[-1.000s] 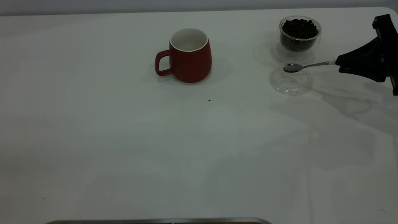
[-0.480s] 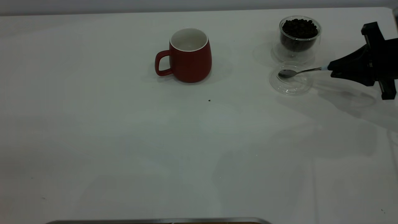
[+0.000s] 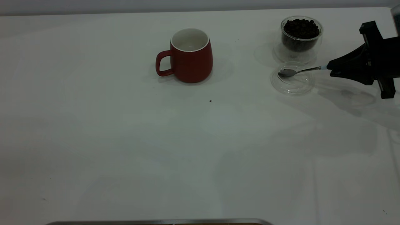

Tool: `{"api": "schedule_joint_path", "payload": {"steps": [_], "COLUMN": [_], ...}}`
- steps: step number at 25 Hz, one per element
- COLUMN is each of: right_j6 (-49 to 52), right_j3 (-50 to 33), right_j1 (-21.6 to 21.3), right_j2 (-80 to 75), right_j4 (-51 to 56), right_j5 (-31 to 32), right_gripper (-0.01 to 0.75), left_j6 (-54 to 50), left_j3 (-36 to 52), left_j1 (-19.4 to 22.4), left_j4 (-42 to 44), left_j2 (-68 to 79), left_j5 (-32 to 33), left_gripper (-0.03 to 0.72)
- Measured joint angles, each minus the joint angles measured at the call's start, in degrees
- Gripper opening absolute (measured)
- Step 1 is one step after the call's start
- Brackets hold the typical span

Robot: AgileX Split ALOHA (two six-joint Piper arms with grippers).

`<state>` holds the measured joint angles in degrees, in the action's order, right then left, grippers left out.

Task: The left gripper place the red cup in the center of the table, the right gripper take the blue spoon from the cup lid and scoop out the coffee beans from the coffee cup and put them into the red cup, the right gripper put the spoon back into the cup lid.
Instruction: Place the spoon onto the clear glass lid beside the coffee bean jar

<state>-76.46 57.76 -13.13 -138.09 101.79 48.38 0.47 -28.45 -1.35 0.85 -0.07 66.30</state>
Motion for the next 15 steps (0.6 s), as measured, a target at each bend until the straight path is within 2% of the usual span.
{"api": "schedule_joint_path", "payload": {"steps": [15], "right_j6": [0.00], "right_j3": [0.11], "right_j1": [0.14], "right_j2": [0.00], "right_j4": [0.00], "right_j5": [-1.22], "right_gripper": [0.104], "left_j6": [0.00], "left_j3": [0.00], "left_j1": [0.00], "left_j4": [0.00], "left_j2": [0.00], "left_j5": [0.00], "left_gripper": [0.587]}}
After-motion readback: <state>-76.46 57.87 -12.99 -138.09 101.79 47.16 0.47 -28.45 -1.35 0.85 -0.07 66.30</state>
